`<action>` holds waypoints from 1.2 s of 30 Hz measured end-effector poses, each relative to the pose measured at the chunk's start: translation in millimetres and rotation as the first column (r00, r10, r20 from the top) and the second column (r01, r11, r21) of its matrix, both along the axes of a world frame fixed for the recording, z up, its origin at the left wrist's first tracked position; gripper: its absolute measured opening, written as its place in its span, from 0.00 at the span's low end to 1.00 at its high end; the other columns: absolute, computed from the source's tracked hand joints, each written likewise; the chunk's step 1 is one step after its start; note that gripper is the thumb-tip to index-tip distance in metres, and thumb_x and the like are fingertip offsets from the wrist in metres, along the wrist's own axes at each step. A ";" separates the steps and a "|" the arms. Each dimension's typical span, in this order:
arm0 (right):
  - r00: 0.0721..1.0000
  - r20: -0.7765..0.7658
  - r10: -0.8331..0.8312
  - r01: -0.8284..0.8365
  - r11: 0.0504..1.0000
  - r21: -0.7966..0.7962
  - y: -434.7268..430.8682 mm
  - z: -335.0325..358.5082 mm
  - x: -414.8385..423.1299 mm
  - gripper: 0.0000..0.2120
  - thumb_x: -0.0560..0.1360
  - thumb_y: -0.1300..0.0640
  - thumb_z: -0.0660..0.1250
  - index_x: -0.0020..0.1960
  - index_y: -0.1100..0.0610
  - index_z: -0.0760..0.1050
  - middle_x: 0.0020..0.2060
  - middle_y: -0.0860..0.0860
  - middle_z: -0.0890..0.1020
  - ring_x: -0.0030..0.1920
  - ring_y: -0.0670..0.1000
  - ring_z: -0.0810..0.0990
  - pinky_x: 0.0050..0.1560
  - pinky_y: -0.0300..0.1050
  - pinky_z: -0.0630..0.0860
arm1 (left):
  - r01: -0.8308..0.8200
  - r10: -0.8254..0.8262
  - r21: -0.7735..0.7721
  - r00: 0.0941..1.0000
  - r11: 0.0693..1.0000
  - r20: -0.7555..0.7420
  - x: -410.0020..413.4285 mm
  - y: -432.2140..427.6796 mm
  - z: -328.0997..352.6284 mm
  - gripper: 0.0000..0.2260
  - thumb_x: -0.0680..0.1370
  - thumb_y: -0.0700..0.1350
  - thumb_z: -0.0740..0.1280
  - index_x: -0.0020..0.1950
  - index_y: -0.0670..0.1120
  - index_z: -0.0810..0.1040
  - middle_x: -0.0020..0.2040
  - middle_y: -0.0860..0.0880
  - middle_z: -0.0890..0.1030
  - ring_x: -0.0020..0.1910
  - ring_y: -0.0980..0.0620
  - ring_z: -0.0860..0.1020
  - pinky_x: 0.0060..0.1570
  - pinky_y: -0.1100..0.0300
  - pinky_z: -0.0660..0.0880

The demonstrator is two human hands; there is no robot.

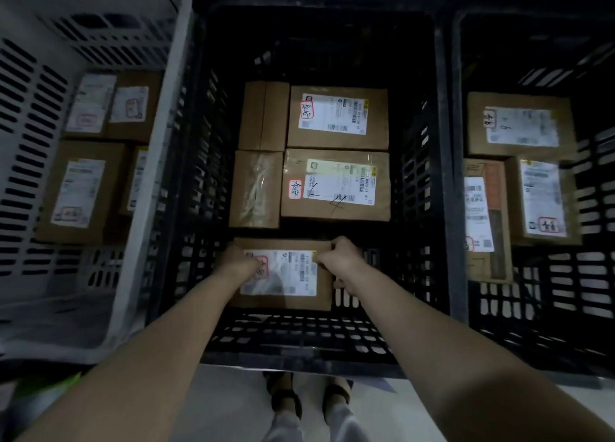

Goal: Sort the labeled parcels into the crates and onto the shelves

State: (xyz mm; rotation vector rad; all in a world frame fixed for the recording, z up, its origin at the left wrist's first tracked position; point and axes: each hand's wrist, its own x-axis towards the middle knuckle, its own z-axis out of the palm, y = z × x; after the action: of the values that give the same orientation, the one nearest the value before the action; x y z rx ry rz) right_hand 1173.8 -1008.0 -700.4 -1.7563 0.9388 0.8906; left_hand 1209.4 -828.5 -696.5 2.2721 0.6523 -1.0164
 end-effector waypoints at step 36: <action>0.730 0.067 0.681 -0.566 0.656 -0.499 48.2 113.0 -22.4 0.23 0.79 0.55 0.59 0.74 0.54 0.62 0.66 0.58 0.68 0.64 0.60 0.69 0.60 0.54 0.73 | 0.812 -0.855 0.284 0.443 0.510 0.269 -27.2 30.0 129.1 0.11 0.78 0.42 0.60 0.59 0.44 0.73 0.57 0.44 0.73 0.56 0.44 0.73 0.49 0.54 0.73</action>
State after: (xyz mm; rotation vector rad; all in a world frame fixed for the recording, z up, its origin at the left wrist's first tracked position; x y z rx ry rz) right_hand 1151.4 -959.7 -587.5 -2.6244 0.3462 0.8770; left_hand 1182.3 -798.5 -567.3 2.8216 -0.7403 -0.8627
